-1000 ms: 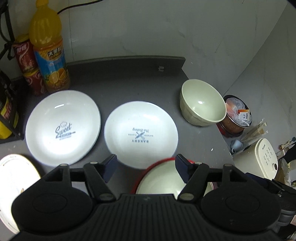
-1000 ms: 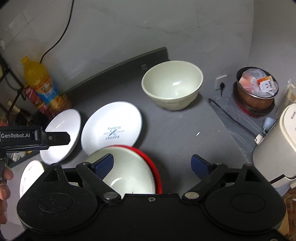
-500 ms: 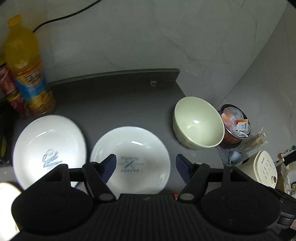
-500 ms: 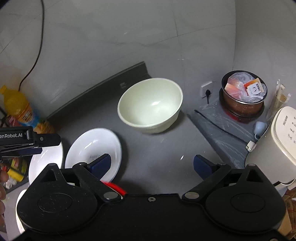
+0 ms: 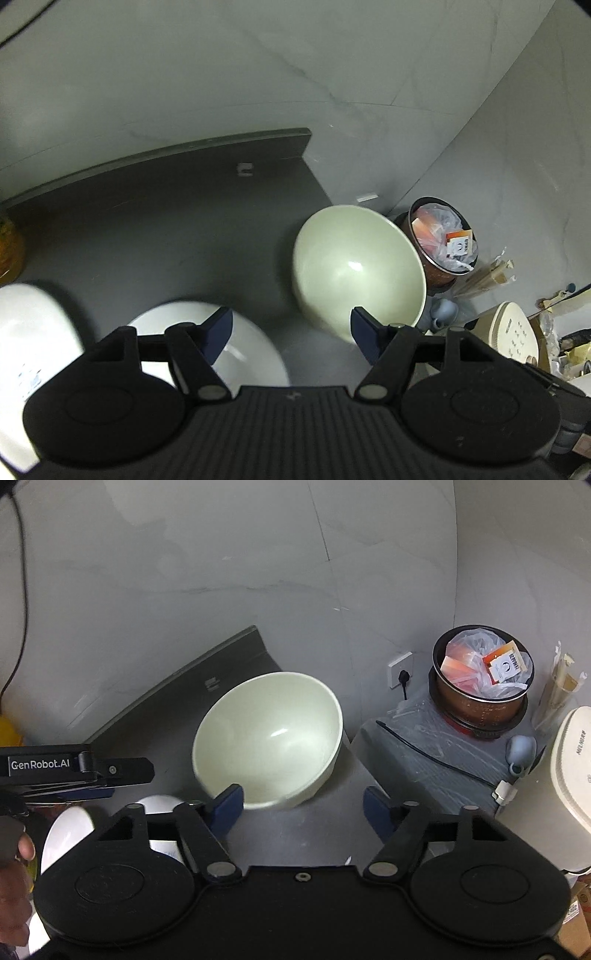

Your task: Organize plates and bowls

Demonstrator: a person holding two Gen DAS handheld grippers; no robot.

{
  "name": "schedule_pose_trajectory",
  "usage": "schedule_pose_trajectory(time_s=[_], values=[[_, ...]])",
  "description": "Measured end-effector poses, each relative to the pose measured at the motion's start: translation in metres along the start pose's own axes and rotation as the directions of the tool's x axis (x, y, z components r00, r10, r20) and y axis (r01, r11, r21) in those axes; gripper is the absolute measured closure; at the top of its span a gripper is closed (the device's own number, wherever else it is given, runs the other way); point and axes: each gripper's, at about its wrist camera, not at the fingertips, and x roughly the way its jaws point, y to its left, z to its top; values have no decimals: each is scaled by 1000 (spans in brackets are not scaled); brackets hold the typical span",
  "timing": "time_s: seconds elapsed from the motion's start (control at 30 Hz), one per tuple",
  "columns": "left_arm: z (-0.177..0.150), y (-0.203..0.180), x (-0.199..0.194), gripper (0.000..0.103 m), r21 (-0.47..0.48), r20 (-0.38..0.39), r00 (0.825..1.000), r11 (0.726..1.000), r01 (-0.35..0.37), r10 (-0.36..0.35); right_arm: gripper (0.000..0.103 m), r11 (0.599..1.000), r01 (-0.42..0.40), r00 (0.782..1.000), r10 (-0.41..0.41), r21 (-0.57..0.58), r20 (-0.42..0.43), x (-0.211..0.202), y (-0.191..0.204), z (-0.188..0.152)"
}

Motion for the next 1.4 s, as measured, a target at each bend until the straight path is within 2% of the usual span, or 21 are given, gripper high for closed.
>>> schedule_pose_trajectory(time_s=[0.2, 0.43, 0.5, 0.6, 0.63, 0.67, 0.77, 0.83, 0.97, 1.1, 1.4], values=[[18, -1, 32, 37, -5, -34, 999, 1000, 14, -14, 42, 999, 0, 1000, 0, 36, -18, 25, -7, 10], [23, -3, 64, 41, -5, -74, 997, 1000, 18, -19, 45, 998, 7, 999, -4, 62, -46, 49, -18, 14], [24, -5, 72, 44, -15, -88, 996, 1000, 15, -16, 50, 997, 11, 998, -6, 79, -63, 57, -22, 14], [24, -9, 86, 50, -18, -108, 994, 1000, 13, -15, 57, 994, 11, 997, -2, 108, -81, 68, -26, 14], [24, -9, 91, 55, -21, -114, 993, 1000, 8, -10, 58, 993, 10, 996, 1, 120, -88, 71, -28, 14], [24, -9, 95, 64, -26, -119, 993, 1000, 8, -11, 60, 991, 10, 995, 3, 133, -97, 76, -30, 14], [23, -10, 109, 75, -33, -151, 989, 999, -3, -2, 75, 986, 23, 993, -3, 166, -118, 85, -33, 12], [23, -10, 117, 82, -39, -170, 985, 999, -27, 20, 83, 983, -2, 991, 26, 182, -130, 89, -34, 12], [22, -4, 122, 94, -78, -172, 985, 996, -38, 24, 84, 987, 34, 990, -11, 159, -142, 90, -26, 13], [19, 0, 119, 95, -97, -176, 984, 995, -21, 3, 84, 987, 31, 992, -11, 155, -129, 82, -26, 11], [12, -1, 87, 95, -97, -115, 993, 995, -3, -8, 84, 991, 14, 996, -3, 132, -86, 57, -15, 12]])
